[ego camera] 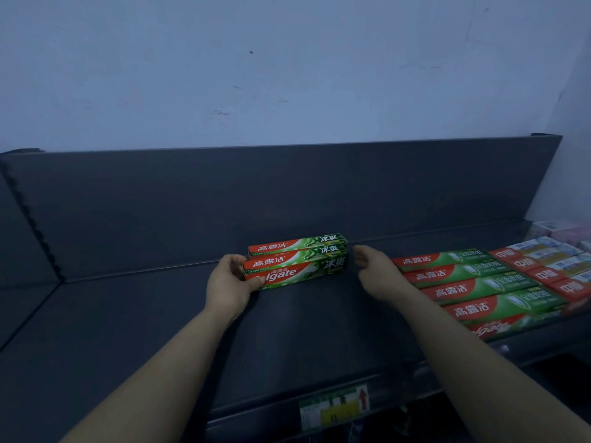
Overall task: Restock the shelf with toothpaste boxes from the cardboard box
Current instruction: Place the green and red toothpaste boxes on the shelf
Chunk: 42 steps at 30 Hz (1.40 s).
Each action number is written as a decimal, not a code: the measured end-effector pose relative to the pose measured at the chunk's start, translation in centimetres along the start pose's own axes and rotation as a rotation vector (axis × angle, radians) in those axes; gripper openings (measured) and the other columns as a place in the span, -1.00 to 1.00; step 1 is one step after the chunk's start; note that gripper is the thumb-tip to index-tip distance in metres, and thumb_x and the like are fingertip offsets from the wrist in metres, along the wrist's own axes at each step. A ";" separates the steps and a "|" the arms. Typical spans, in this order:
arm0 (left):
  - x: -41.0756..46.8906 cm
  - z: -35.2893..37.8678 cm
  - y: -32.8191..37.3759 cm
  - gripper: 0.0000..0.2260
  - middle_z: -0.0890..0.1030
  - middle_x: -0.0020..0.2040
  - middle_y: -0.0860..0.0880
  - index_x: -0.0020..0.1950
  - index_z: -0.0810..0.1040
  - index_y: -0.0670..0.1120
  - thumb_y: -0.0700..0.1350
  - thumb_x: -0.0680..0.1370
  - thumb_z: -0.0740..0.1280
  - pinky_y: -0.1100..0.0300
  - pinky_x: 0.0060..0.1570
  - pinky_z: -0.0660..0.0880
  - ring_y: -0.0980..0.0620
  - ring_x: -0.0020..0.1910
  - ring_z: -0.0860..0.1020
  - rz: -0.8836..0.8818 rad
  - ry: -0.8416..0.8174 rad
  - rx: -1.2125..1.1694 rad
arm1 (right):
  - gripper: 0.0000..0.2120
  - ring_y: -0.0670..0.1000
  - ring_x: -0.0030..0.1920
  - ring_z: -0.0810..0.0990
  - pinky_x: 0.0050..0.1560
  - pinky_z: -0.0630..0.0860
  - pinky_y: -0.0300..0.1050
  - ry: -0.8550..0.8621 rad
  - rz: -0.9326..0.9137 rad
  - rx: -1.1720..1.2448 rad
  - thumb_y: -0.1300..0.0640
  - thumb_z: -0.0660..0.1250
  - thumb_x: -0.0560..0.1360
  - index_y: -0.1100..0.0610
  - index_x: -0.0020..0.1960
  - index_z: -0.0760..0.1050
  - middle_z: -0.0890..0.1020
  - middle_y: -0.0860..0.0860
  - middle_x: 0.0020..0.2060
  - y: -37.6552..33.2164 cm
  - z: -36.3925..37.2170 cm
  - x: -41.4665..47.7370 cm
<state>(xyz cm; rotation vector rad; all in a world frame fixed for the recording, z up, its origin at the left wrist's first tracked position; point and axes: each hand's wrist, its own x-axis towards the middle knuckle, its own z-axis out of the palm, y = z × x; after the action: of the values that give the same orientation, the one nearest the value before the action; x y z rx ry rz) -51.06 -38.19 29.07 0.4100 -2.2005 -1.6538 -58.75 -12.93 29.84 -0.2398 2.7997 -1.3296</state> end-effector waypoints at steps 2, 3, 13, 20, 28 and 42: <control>0.1 0.0 0.0 -0.65 0.56 -0.10 0.08 0.08 0.44 -0.10 -0.27 0.41 0.51 0.31 -0.18 0.46 0.08 -0.09 0.57 -0.002 0.022 0.026 | -0.34 0.07 0.43 0.35 0.43 0.30 -0.05 -0.021 -0.015 0.010 0.55 0.03 0.44 0.23 0.51 0.18 0.35 0.12 0.45 -0.3 0.3 -0.2; 0.4 -0.1 0.0 -0.63 0.56 -0.08 0.07 0.11 0.42 -0.10 -0.26 0.41 0.50 0.28 -0.12 0.47 0.05 -0.04 0.57 -0.004 0.031 0.033 | -0.34 0.06 0.43 0.34 0.43 0.29 -0.07 -0.027 -0.013 0.007 0.55 0.02 0.44 0.22 0.51 0.18 0.35 0.11 0.45 -0.5 0.4 -0.4; -1.8 -1.7 1.2 -0.45 0.52 0.29 -0.08 0.41 0.30 -0.15 -0.15 0.49 0.45 0.11 0.14 0.46 -0.04 0.19 0.52 -0.008 0.028 0.142 | -0.36 0.05 0.45 0.31 0.44 0.28 -0.05 -0.036 0.004 -0.023 0.45 0.11 0.48 0.14 0.53 0.18 0.32 0.06 0.47 -2.1 0.0 -5.3; -8.5 -0.5 2.6 -0.65 0.55 0.14 0.04 0.23 0.47 -0.03 -0.01 0.49 0.42 0.15 0.09 0.44 0.04 0.12 0.52 0.307 -0.340 0.323 | -0.44 0.04 0.44 0.29 0.36 0.24 -0.16 0.221 0.064 -0.203 0.19 0.28 0.56 0.09 0.51 0.19 0.33 0.03 0.45 -1.4 -1.9 -16.7; -12.5 -1.3 3.5 -0.62 0.50 0.26 0.06 0.29 0.46 -0.01 0.08 0.53 0.34 0.04 0.27 0.38 0.05 0.25 0.44 0.598 -0.357 0.471 | -0.44 -0.04 0.43 0.28 0.27 0.16 -0.34 0.244 -0.061 -0.349 0.11 0.30 0.57 0.10 0.51 0.21 0.34 -0.02 0.44 -3.4 -1.2 -20.6; -29.0 2.7 -0.5 -0.71 0.51 0.15 0.15 0.25 0.48 0.04 0.06 0.55 0.31 0.29 0.07 0.42 0.18 0.12 0.48 0.754 -0.973 0.278 | -0.48 -0.12 0.41 0.31 0.27 0.17 -0.37 0.523 0.441 -0.340 0.02 0.29 0.56 -0.02 0.48 0.25 0.37 -0.15 0.38 1.1 2.6 -46.7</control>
<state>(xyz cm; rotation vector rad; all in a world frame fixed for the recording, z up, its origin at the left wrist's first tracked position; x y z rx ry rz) -26.31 -23.40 24.75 -1.2751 -2.6669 -1.1923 -12.47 -7.14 25.64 0.7874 3.1943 -0.9072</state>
